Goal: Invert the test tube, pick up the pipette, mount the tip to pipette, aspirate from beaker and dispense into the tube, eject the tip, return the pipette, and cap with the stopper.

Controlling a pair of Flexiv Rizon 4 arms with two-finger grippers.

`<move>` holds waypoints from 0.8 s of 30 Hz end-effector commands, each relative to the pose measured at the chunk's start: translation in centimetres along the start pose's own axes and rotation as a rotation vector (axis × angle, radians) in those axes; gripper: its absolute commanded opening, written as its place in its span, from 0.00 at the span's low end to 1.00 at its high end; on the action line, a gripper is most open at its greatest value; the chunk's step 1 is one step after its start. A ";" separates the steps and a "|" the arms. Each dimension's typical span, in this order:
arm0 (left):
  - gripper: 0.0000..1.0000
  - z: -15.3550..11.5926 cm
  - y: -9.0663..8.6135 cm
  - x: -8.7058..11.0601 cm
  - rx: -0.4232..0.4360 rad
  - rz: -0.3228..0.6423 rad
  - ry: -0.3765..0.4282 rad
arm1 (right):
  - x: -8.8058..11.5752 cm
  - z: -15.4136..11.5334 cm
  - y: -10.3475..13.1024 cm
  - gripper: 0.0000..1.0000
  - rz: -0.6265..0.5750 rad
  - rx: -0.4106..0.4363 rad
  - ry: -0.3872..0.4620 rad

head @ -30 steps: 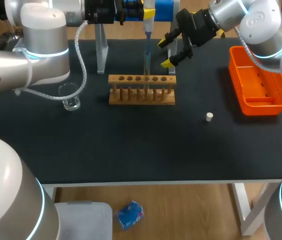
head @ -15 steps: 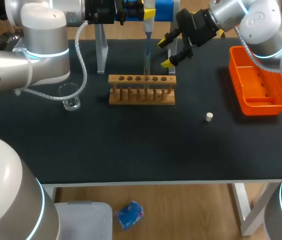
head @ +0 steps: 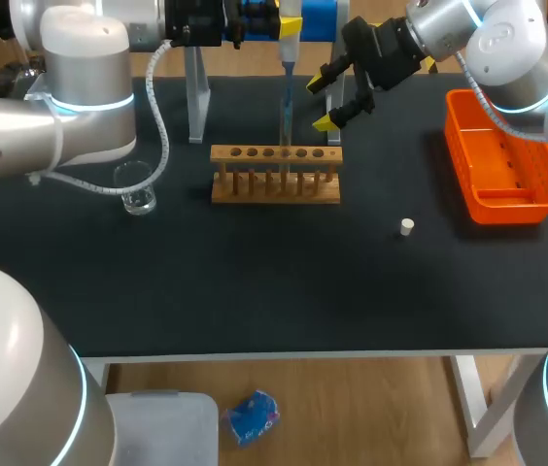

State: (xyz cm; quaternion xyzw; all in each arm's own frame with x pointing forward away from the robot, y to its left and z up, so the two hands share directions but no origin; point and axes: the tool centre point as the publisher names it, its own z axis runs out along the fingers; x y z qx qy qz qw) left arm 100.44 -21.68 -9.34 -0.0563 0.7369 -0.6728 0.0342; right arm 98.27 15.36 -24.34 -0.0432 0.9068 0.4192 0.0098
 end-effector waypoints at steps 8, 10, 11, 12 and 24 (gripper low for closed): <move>0.00 0.0 -0.1 0.1 -0.001 0.000 -0.004 | 0.3 -2.7 1.0 1.00 -0.030 -0.031 -0.003; 0.00 0.0 -0.1 0.1 -0.001 0.000 -0.004 | 0.5 -3.8 1.4 1.00 -0.056 -0.036 -0.018; 0.00 0.0 -0.1 0.1 -0.001 0.000 -0.004 | 0.6 -4.3 1.6 1.00 -0.066 -0.041 -0.023; 0.00 0.0 -0.1 0.1 -0.001 0.000 -0.004 | 0.8 -4.8 1.8 1.00 -0.075 -0.048 -0.026; 0.00 0.0 -0.1 0.1 -0.001 0.000 -0.004 | 2.1 -10.5 5.0 1.00 -0.096 -0.172 -0.085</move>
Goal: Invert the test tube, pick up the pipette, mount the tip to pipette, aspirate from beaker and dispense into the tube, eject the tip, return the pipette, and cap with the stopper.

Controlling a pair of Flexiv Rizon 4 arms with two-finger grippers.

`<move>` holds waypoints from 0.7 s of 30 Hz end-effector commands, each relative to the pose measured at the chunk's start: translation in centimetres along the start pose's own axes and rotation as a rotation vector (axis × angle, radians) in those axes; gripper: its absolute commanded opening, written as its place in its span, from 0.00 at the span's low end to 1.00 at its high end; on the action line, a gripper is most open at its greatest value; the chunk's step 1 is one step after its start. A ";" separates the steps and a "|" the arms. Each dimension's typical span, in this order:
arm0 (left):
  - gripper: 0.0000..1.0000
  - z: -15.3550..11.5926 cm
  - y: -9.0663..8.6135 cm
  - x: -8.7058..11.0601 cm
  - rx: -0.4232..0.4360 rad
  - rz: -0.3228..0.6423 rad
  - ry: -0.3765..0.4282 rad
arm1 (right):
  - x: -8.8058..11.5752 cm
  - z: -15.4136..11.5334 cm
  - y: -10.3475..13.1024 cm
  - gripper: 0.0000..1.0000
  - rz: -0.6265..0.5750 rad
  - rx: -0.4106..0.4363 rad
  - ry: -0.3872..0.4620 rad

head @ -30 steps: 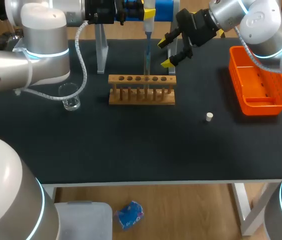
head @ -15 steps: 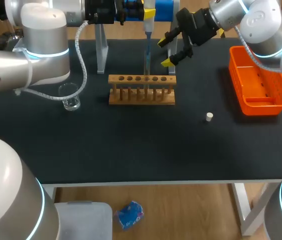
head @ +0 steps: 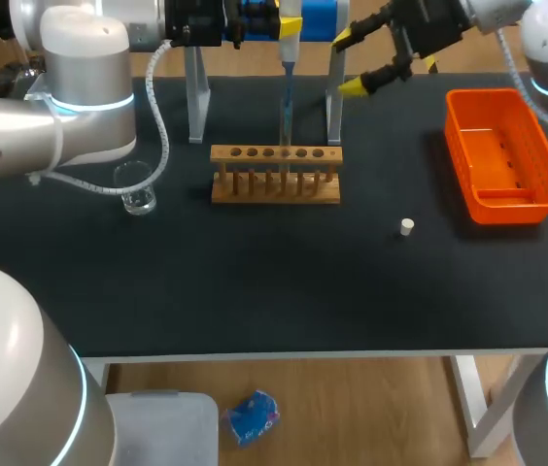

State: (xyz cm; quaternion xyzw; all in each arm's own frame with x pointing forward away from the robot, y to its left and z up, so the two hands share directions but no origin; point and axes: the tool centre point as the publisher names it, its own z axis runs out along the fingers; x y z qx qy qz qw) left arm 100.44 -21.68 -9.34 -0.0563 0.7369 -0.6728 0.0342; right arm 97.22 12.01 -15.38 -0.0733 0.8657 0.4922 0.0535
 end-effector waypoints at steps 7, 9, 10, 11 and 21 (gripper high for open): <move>0.00 0.0 -0.1 0.1 -0.001 0.000 -0.004 | 0.4 -5.1 4.2 1.00 -0.031 -0.095 -0.040; 0.00 0.0 -0.1 0.1 -0.001 0.000 -0.004 | 0.1 -5.6 5.0 1.00 -0.014 -0.125 -0.038; 0.00 0.0 -0.1 0.1 -0.001 0.000 -0.004 | -0.1 -5.8 5.4 1.00 -0.002 -0.144 -0.036; 0.00 0.0 -0.1 0.1 -0.001 0.000 -0.004 | -0.4 -6.1 5.9 1.00 0.014 -0.162 -0.032; 0.00 0.0 -0.1 0.1 -0.001 0.000 -0.004 | -3.1 -6.7 10.0 1.00 0.015 -0.207 0.012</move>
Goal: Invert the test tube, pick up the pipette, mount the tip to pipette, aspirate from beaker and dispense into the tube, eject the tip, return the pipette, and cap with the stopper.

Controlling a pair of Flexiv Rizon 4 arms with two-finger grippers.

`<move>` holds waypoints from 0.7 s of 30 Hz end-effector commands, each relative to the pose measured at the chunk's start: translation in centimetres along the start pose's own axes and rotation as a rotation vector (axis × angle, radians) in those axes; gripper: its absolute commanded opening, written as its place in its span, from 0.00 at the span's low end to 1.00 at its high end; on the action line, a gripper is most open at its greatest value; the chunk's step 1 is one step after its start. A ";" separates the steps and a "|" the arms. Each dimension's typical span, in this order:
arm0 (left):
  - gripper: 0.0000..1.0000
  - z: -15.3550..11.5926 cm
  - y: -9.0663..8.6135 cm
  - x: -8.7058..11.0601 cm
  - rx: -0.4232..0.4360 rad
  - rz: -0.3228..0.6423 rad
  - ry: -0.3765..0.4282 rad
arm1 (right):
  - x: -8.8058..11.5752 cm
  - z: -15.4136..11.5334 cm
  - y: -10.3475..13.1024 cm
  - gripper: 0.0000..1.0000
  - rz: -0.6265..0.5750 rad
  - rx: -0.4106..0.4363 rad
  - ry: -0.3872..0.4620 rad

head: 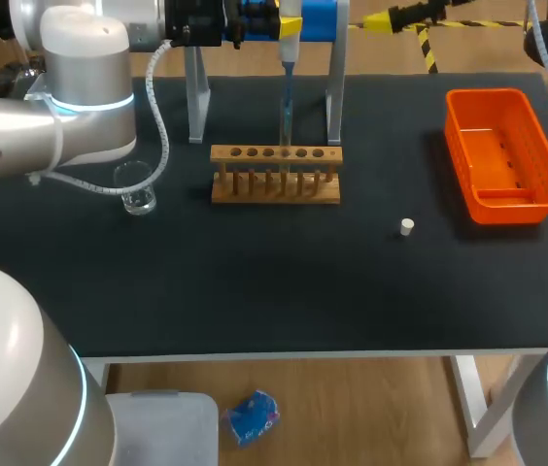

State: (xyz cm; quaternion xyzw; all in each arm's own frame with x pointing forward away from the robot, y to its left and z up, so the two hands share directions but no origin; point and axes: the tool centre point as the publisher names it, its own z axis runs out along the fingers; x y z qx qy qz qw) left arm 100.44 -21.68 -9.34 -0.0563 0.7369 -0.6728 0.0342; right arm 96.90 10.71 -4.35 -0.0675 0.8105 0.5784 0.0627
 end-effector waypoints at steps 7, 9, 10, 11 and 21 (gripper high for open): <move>0.00 0.0 -0.1 0.1 -0.001 0.000 -0.004 | -3.0 0.4 5.1 1.00 0.019 -0.110 0.113; 0.00 0.0 -0.1 0.1 -0.001 0.000 -0.004 | -3.0 0.4 5.1 1.00 0.019 -0.110 0.113; 0.00 0.0 -0.1 0.1 -0.001 0.000 -0.004 | -3.0 0.4 5.1 1.00 0.019 -0.110 0.113; 0.00 0.0 -0.1 0.1 -0.001 0.000 -0.004 | -3.0 0.4 5.1 1.00 0.019 -0.110 0.113; 0.00 0.0 -0.1 0.1 -0.001 0.000 -0.004 | -3.0 0.4 5.1 1.00 0.019 -0.110 0.113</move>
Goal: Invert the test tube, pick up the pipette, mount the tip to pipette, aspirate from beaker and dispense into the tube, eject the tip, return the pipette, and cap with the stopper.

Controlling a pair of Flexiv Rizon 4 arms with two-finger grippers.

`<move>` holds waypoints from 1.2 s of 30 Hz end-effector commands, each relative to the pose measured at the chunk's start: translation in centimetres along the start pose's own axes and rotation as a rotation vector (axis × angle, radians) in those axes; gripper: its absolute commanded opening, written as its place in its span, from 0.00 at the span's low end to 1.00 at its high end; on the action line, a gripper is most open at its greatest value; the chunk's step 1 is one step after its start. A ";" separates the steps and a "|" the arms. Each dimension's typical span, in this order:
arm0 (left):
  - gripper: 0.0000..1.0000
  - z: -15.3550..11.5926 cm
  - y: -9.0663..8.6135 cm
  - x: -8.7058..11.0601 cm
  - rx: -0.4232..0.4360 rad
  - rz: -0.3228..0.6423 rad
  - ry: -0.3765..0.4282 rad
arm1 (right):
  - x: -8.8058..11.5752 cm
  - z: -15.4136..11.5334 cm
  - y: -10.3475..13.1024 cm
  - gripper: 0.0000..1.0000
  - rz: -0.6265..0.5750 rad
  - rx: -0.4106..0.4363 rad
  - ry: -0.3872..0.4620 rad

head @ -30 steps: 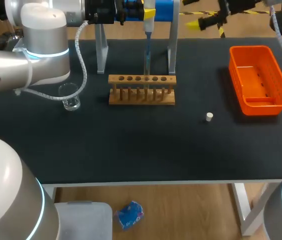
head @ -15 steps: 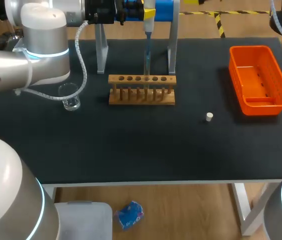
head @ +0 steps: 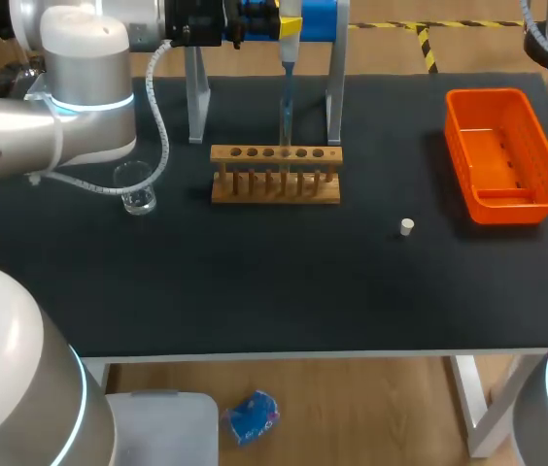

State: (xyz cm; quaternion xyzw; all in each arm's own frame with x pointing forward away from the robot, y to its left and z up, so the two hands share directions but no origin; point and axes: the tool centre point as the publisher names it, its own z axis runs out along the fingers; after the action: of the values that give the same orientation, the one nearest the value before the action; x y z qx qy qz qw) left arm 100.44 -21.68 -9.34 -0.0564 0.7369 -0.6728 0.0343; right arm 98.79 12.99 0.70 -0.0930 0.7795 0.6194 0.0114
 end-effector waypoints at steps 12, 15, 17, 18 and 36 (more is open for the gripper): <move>0.00 0.0 -0.1 0.1 -0.001 0.000 -0.003 | -0.3 4.2 0.9 0.00 0.178 -0.242 0.061; 0.00 0.0 -0.1 0.1 -0.001 0.000 -0.003 | -0.6 5.3 1.1 0.00 0.188 -0.269 0.083; 0.00 0.0 -0.1 0.1 -0.001 0.000 -0.003 | -0.8 5.8 1.3 0.00 0.196 -0.297 0.094; 0.00 0.0 -0.1 0.1 -0.001 0.000 -0.003 | -0.9 6.1 1.4 0.00 0.195 -0.293 0.101; 0.00 0.0 -0.1 0.1 -0.001 0.000 -0.003 | -2.5 8.0 1.6 0.00 0.168 -0.292 0.119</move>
State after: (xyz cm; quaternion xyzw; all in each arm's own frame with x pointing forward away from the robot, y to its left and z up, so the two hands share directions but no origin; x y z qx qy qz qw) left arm 100.44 -21.68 -9.34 -0.0564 0.7369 -0.6728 0.0343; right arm 99.52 21.23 0.86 -0.0588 0.6858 0.7193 -0.0942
